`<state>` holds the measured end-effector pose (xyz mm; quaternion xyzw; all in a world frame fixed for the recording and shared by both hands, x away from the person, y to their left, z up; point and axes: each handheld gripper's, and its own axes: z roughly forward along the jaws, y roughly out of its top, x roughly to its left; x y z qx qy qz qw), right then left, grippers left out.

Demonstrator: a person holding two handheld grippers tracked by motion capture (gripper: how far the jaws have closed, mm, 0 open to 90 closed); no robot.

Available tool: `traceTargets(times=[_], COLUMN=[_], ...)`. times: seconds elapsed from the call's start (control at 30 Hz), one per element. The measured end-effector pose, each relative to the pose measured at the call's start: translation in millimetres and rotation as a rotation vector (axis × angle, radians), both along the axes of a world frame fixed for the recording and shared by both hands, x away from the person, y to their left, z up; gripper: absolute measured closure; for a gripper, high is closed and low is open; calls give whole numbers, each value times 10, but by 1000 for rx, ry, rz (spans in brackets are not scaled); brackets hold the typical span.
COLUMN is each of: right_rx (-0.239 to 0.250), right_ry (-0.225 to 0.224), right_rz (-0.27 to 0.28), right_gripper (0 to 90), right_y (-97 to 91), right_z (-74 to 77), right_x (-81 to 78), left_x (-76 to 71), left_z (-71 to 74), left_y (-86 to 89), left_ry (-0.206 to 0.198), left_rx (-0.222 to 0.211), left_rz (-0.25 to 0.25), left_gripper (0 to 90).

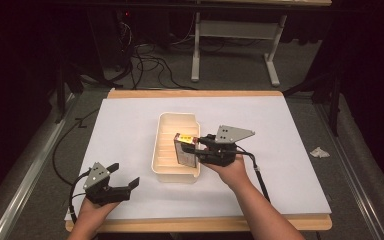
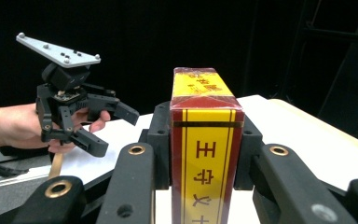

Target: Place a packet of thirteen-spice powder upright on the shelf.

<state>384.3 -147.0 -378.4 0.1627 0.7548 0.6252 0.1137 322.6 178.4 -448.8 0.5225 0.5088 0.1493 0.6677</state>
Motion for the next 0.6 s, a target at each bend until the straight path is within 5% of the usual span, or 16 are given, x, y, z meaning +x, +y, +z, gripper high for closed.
traceTargets(times=[0.6], right_rx=[12], right_ry=[12], right_rz=[80], right_gripper=[690], right_y=[171], right_z=[-51], right_x=[60], left_x=[-71], left_z=[2], left_y=[144], left_ry=[-3], left_rx=[7], left_rz=[34], left_gripper=[88])
